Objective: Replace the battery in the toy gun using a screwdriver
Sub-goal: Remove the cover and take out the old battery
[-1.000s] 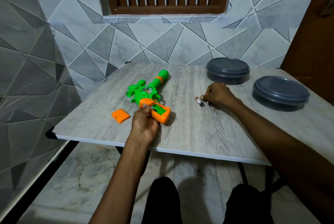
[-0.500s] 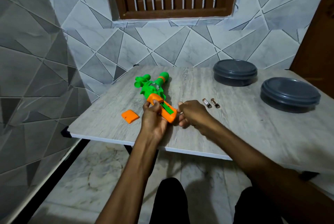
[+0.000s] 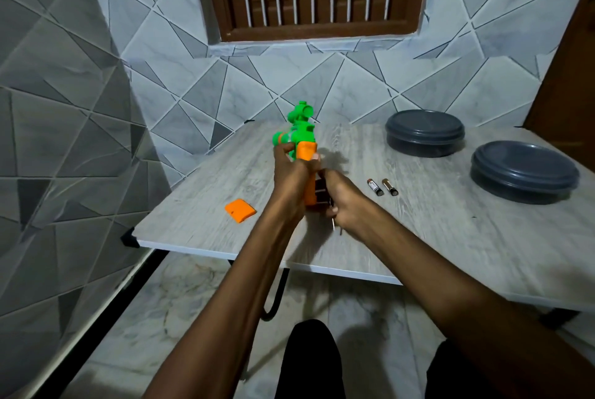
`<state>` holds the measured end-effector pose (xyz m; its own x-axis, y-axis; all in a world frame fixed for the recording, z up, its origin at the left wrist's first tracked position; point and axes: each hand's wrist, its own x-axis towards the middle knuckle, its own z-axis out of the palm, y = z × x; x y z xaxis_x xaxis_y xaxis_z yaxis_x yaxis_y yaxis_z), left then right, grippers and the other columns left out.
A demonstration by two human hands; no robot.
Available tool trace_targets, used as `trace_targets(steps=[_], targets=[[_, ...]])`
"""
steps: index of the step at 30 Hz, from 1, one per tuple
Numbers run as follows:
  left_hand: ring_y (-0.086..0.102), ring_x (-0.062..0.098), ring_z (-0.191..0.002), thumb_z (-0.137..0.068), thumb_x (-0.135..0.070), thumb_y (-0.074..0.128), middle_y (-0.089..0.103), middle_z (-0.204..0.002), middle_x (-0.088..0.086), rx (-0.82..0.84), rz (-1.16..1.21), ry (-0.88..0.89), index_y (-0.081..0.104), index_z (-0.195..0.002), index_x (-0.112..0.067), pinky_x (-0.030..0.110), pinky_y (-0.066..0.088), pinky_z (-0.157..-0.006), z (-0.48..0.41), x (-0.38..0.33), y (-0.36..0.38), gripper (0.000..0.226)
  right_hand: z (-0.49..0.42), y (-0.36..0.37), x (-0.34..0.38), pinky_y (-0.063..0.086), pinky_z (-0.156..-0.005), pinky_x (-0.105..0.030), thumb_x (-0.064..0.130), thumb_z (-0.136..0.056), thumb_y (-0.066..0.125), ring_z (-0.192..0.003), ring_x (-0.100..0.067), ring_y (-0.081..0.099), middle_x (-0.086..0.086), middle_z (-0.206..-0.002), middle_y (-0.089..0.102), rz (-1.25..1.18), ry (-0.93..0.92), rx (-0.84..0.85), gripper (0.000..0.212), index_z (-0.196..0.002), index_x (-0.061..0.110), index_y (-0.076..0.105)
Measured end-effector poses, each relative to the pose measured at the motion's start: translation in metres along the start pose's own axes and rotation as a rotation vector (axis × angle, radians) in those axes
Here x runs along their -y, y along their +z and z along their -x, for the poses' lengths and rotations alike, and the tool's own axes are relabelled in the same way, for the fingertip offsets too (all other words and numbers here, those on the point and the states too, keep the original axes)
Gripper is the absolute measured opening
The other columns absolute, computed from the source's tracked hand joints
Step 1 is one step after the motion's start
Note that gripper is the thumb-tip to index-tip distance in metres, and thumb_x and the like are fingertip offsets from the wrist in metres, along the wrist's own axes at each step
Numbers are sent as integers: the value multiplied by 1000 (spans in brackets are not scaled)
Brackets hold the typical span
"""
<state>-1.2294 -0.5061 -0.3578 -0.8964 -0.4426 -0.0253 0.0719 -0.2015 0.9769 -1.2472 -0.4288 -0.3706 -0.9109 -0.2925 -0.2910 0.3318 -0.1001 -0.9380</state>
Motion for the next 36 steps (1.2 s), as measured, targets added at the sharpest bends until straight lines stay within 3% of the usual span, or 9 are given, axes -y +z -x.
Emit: trace_targets(steps=[3,6,11,18,21,24,27,31,36], targets=[[66,34,-89,-60,-29,69,62,-102,14,-57,-109,-14,43,-95,-37,57,55,-81,-15,1,8,44,-5,2,-2,31,-27,-12,25,-102,35,-28,-9,51,-4,-62,52,-114,35,28,31,-77,18,51],[64,40,-102,-47,-36,66,63,-111,21,-93,-155,-8,41,-91,-35,48,55,-76,-41,13,12,50,-7,2,-2,30,-26,-12,25,-102,34,-28,-11,50,-3,-50,53,-194,68,50,37,-73,13,53],[65,34,-98,-53,-31,69,63,-111,17,-98,-181,40,43,-96,-31,46,54,-80,-31,2,12,50,-12,-2,-4,19,-24,-12,23,-101,33,-28,-11,47,-3,-53,52,-157,73,10,35,-72,13,48],[56,13,-74,-94,-14,57,60,-94,5,-66,56,62,45,-128,-11,27,51,-62,-15,0,-14,36,-13,-39,8,16,-28,-14,9,-93,38,-45,-9,38,-4,-64,48,97,-3,-12,24,-86,3,60],[59,24,-98,-98,-20,52,59,-116,15,-70,143,4,44,-134,-8,47,51,-90,-14,18,-24,39,-16,-67,14,24,-35,-16,11,-90,48,-48,-10,40,-2,-64,54,350,-106,-138,23,-88,7,70],[56,24,-105,-100,-15,48,56,-124,17,-116,217,-22,42,-137,-3,46,46,-100,-9,35,-24,39,-23,-96,17,41,-51,-28,15,-82,61,-50,-15,52,-2,-64,67,478,-248,-323,14,-81,12,75],[54,20,-96,-101,-11,44,55,-110,12,-165,282,-35,44,-134,3,44,46,-96,-7,49,-21,35,-28,-124,23,58,-70,-35,23,-74,66,-64,-17,68,5,-70,73,662,-327,-539,9,-75,22,76],[49,23,-91,-100,-8,39,49,-96,9,-192,269,-55,49,-114,-5,34,45,-72,-5,63,-17,18,-38,-147,27,53,-74,-29,36,-69,67,-84,-23,68,1,-90,74,835,-234,-768,27,-88,20,76],[54,25,-101,-101,-11,39,55,-116,17,-224,251,-126,47,-134,0,45,50,-92,-9,70,-15,36,-50,-152,23,45,-66,-27,27,-75,71,-83,-24,64,-2,-90,68,888,-150,-777,18,-86,14,68]])
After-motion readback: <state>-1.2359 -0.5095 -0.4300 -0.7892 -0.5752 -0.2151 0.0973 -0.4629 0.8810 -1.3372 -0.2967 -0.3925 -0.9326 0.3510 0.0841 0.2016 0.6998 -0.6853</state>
